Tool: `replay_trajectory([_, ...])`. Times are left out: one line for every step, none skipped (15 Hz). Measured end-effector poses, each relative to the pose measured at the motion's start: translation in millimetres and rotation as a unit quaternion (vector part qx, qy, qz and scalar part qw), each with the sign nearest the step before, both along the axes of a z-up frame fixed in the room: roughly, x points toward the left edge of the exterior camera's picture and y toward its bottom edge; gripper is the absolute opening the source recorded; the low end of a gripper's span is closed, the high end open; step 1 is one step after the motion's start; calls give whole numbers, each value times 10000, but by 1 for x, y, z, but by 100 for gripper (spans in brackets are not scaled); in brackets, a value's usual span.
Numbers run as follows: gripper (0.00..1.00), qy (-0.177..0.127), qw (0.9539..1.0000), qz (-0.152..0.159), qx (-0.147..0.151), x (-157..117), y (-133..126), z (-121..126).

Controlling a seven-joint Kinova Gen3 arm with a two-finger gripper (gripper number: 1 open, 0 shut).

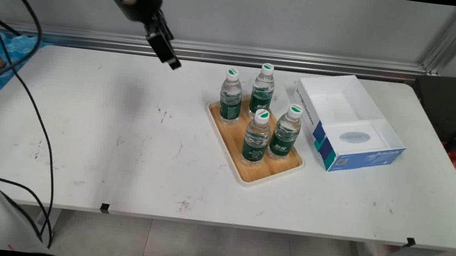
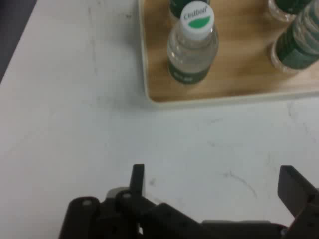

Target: Pick up the green bottle from the white box

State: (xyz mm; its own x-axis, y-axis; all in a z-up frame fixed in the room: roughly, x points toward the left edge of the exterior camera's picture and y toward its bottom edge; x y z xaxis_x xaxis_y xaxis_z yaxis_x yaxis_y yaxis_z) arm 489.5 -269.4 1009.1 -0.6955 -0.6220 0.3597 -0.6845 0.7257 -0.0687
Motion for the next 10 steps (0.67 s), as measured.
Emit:
replay_trajectory([100,3,10000,-26,-33,-3,-3,-8])
replay_trajectory([100,12,9999,-72,-77,-8,-7,-17])
replay_trajectory([100,28,9999,-113,-120,-13,-11,-27])
replay_trajectory([100,41,9998,-146,-151,-18,-16,-36])
replay_trajectory([100,56,9997,-170,-173,-21,-19,-42])
replay_trajectory([100,73,9996,-205,-201,-26,-24,-52])
replay_trajectory([100,87,9995,-225,-222,-29,-27,-58])
replay_trajectory([100,108,9993,-251,-249,-34,-32,-67])
replay_trajectory([100,137,9991,-278,-275,-40,-38,-78])
replay_trajectory([100,169,9990,-303,-299,-46,-44,-88])
